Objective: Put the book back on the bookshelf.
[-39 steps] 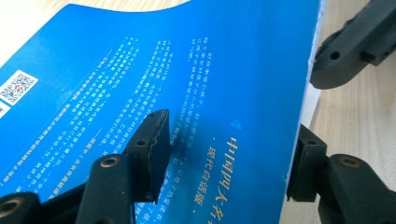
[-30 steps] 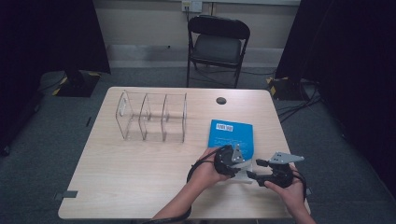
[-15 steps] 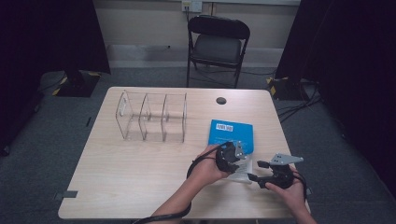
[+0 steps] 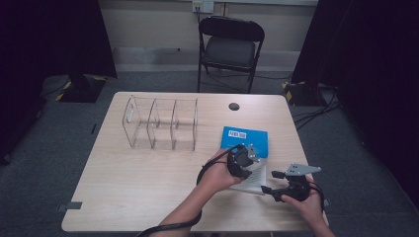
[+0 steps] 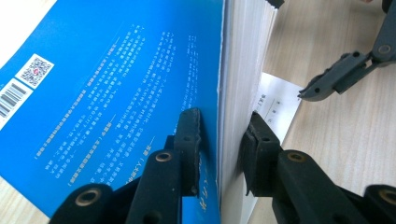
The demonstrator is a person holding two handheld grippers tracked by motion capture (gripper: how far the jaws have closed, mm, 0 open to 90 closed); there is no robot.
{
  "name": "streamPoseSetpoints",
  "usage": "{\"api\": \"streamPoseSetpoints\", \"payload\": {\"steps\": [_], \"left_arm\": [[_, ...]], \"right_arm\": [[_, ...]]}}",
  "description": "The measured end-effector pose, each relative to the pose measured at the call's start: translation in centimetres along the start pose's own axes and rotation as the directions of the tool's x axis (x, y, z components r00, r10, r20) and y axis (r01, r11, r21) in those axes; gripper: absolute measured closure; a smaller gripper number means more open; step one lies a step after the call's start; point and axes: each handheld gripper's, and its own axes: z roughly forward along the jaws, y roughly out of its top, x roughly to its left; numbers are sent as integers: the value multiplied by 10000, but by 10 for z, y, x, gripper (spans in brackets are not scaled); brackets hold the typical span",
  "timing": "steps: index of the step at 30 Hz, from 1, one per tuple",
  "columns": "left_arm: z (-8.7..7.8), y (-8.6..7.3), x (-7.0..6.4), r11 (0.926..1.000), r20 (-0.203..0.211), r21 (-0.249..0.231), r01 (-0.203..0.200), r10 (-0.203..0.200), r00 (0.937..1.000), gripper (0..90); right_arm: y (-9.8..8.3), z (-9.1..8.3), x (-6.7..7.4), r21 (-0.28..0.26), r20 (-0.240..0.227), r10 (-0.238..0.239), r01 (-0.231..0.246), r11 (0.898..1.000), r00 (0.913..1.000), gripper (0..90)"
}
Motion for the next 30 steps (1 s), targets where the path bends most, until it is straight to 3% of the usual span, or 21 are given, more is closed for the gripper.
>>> {"api": "streamPoseSetpoints", "payload": {"steps": [2,3,8,11,15,30], "left_arm": [[-2,1,2,9998,-9,167,-120,120,9999,714],[-4,3,2,9999,-29,85,56,-55,10000,716],[-8,5,5,9998,-21,206,29,-28,10000,721],[-11,7,5,9994,-23,256,212,-211,9998,723],[-16,11,9,9986,-9,476,231,-231,9997,730],[-32,23,17,9965,-127,551,624,-618,9980,744]], "right_arm": [[0,0,0,-7,-25,0,0,10000,10000,190],[0,0,1,-42,9,-164,164,9999,9999,159],[-2,-1,1,-53,-96,-267,266,9996,9996,149],[-4,1,1,194,-19,-340,340,9992,9994,150],[-4,2,3,599,78,-962,955,9936,9953,150],[-12,1,0,798,138,-730,717,9942,9972,151]]}}
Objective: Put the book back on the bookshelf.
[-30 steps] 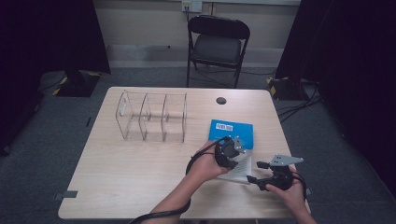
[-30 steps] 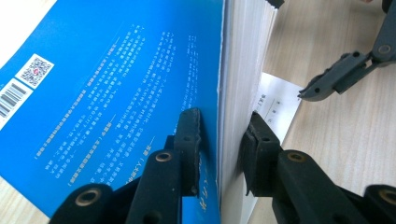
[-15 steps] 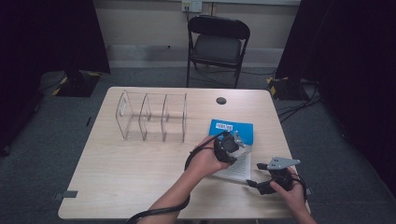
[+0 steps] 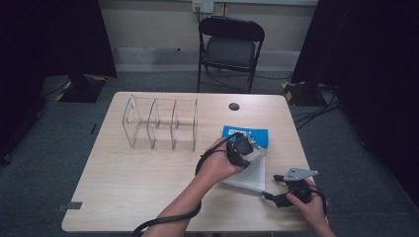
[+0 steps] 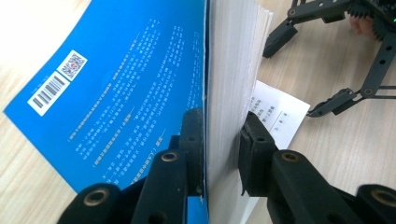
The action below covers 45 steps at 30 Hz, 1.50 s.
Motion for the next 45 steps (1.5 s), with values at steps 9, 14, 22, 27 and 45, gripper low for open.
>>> {"api": "streamPoseSetpoints", "payload": {"steps": [9,14,22,27,45], "left_arm": [[-9,9,5,9996,-29,253,134,-133,9999,747],[-12,14,7,9991,-84,344,249,-246,9997,748],[-18,24,12,9981,-171,527,327,-319,9993,748],[-19,29,11,9970,-163,648,425,-416,9990,749],[-35,40,7,9947,-49,839,586,-584,9983,749]], "right_arm": [[-1,2,0,472,355,-546,529,9975,9979,136],[-1,2,-1,445,272,-576,564,9974,9980,133],[-1,2,-1,470,312,-613,598,9971,9976,131],[1,4,1,508,290,-604,589,9970,9978,110],[8,8,6,-325,634,-782,803,9962,9949,156]]}}
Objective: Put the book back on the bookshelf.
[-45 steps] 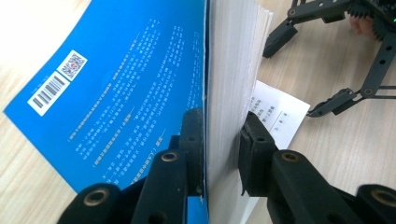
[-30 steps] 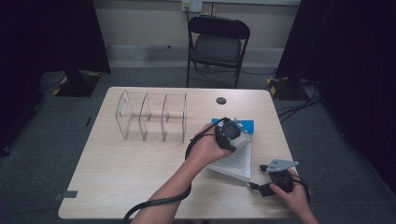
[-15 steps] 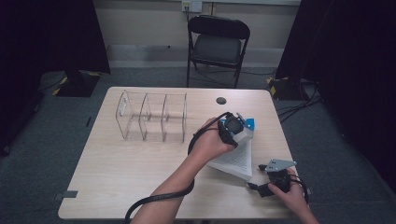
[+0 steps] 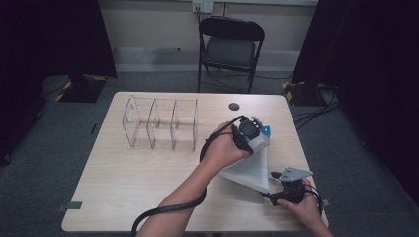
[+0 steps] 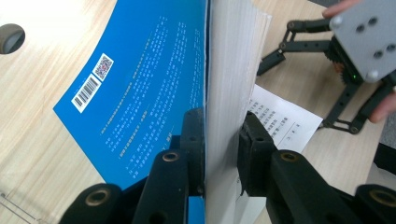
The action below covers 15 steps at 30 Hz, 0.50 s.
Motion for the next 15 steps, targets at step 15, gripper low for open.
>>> {"api": "streamPoseSetpoints", "payload": {"steps": [15], "left_arm": [[-6,-13,-8,9996,84,-266,-122,124,9999,748]], "right_arm": [[12,-6,-9,-1943,462,397,-300,9805,9981,147]]}}
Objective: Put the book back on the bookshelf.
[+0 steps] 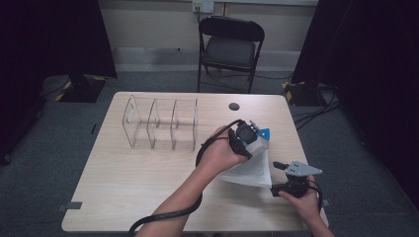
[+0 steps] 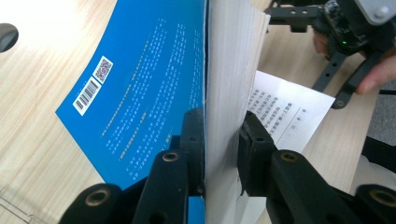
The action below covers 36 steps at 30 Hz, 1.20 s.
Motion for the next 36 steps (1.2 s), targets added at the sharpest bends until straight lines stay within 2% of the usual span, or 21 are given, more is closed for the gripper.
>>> {"api": "streamPoseSetpoints", "payload": {"steps": [3,9,12,19,23,25,31,36], "left_arm": [[1,-3,-5,9999,38,47,-142,142,9999,748],[1,-7,-7,9998,8,-103,-166,166,9999,748],[-1,-8,-8,9994,-17,-60,-334,334,9994,748],[-6,-9,-9,9994,6,-117,-321,321,9995,748],[-6,-8,-10,9992,4,-59,-400,401,9992,748],[-6,-9,-12,9987,-29,-54,-513,512,9987,748],[-7,-8,-14,9988,-20,-66,-479,479,9989,748],[-6,-7,-16,9986,-28,-52,-533,533,9986,747]], "right_arm": [[4,1,3,-93,-25,-370,370,9993,9993,147],[7,1,4,-123,106,-633,634,9979,9979,136],[10,3,4,-145,125,-611,613,9980,9981,133],[18,4,7,-311,229,-831,838,9960,9963,132],[22,3,6,-362,241,-803,811,9960,9965,132],[25,4,5,-324,171,-875,880,9956,9960,132],[28,3,5,-342,65,-913,914,9952,9958,130],[33,1,5,-349,243,-1106,1114,9932,9936,132]]}}
